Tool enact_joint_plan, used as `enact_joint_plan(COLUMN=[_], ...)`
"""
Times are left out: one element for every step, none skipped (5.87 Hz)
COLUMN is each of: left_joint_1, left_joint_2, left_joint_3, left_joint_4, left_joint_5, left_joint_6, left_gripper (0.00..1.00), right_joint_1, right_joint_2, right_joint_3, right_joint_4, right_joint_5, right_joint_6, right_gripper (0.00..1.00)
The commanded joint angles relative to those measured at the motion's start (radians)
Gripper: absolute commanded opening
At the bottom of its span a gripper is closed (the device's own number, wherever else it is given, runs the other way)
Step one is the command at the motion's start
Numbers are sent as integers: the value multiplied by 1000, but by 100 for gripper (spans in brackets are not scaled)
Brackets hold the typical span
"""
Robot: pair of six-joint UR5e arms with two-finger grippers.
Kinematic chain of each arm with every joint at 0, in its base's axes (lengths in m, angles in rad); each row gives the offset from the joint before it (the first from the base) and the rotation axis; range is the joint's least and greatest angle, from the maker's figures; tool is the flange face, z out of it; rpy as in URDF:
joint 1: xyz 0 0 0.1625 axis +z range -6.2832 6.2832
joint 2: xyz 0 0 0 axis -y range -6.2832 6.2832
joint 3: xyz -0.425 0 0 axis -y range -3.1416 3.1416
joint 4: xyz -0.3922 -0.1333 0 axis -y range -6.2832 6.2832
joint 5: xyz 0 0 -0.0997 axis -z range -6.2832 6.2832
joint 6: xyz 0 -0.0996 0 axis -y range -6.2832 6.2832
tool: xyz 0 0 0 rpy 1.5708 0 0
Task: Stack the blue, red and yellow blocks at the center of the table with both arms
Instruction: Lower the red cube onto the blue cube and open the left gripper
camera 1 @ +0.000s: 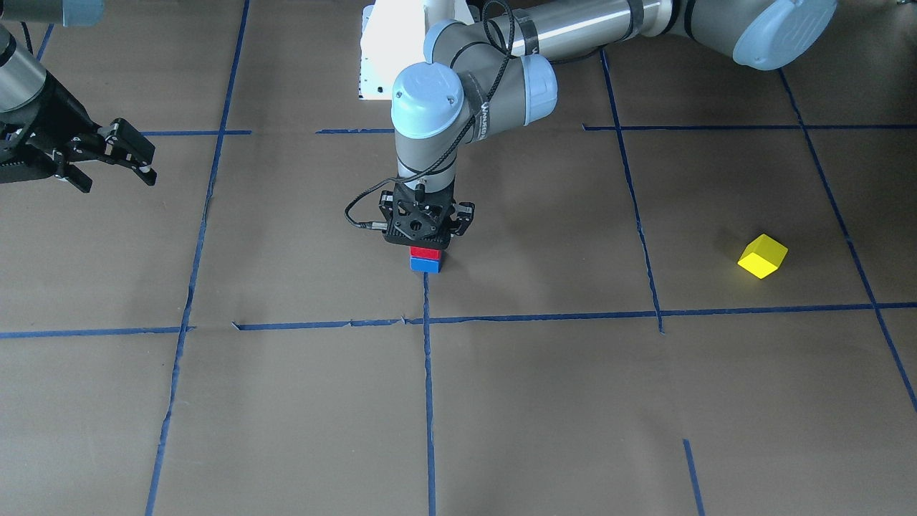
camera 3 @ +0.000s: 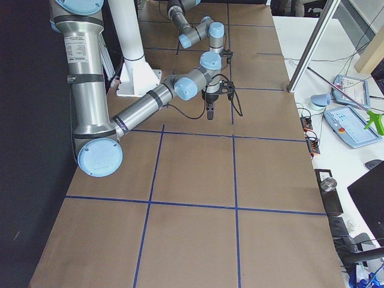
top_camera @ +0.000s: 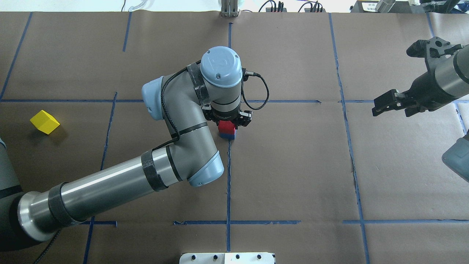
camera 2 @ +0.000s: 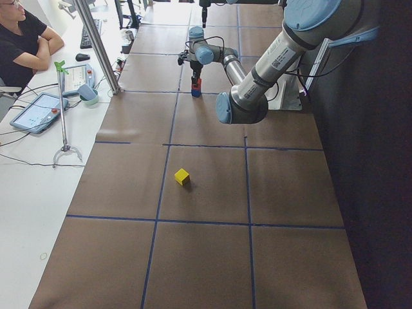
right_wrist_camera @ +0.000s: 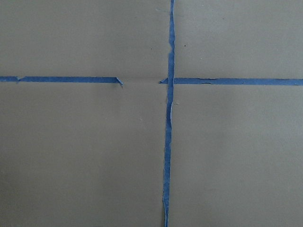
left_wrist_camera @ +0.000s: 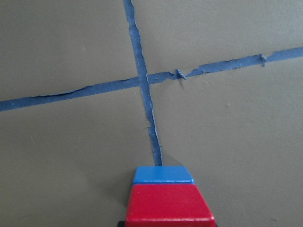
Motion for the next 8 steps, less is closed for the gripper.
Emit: enact_joint_plan(left_joint_1=[1,1,1,1,1,0,-29,-72], left_joint_2=[-1,-1,-1,-1,-1,-1,-1,4], left_joint_3=[0,-2,-2,-2,-2,-6,-55,-115], left_joint_4=[-4,-4,-6,-6,-21,-31,-30,-16], left_joint_5=[0,0,0,0,18,23,21,17], left_joint_6=[-27,-26,-20,-18,-17,-17,-20,-17], left_gripper=[9,36,62,63,72,100,100,100], right_joint_1=[0,0,0,0,0,0,0,1], right_joint_2=[2,2,2,2,2,2,0,0], right_joint_3=[-1,-1,-3,-3,-3,-3,-3,-3], right_joint_4=[0,0,0,0,0,0,0,0], right_joint_5=[0,0,0,0,0,0,0,0], right_joint_6=[0,0,0,0,0,0,0,0], right_gripper=[100,100,100,100,100,100,100,100])
